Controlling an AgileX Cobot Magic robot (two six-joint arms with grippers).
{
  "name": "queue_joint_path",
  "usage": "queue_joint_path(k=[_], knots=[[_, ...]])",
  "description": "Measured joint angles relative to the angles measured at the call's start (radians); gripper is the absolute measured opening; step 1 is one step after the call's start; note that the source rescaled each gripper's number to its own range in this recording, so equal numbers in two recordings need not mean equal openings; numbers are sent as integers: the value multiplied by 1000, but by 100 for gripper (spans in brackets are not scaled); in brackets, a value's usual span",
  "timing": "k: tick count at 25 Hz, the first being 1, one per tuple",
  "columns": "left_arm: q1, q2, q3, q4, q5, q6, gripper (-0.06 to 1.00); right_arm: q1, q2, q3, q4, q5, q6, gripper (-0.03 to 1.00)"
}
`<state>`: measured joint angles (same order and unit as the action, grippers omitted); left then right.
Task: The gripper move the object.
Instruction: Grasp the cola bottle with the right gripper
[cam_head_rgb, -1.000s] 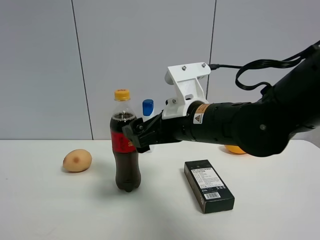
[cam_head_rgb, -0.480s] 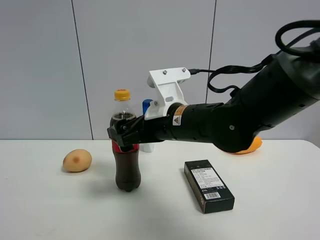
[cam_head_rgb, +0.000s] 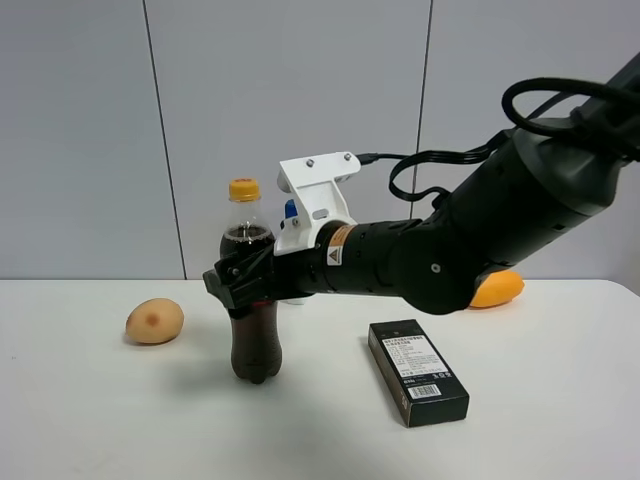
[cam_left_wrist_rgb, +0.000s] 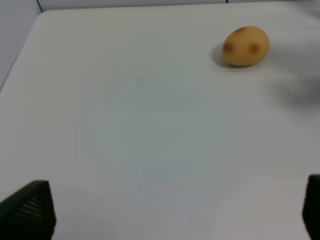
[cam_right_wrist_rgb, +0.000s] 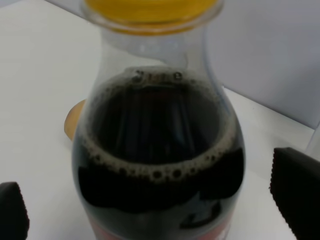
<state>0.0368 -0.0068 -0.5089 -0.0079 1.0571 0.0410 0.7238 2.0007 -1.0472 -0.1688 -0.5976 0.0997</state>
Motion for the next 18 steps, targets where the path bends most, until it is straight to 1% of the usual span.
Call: queue_joint_path(k=[9,14,18], knots=[[0,0,0,0,0,0,100,0,37,-2,-1,-10,5,97],[0,0,0,0,0,0,100,0,68,-2,1,-47,15,97],[0,0,0,0,0,-1,100,0,84,-2,1,-58,15,97]])
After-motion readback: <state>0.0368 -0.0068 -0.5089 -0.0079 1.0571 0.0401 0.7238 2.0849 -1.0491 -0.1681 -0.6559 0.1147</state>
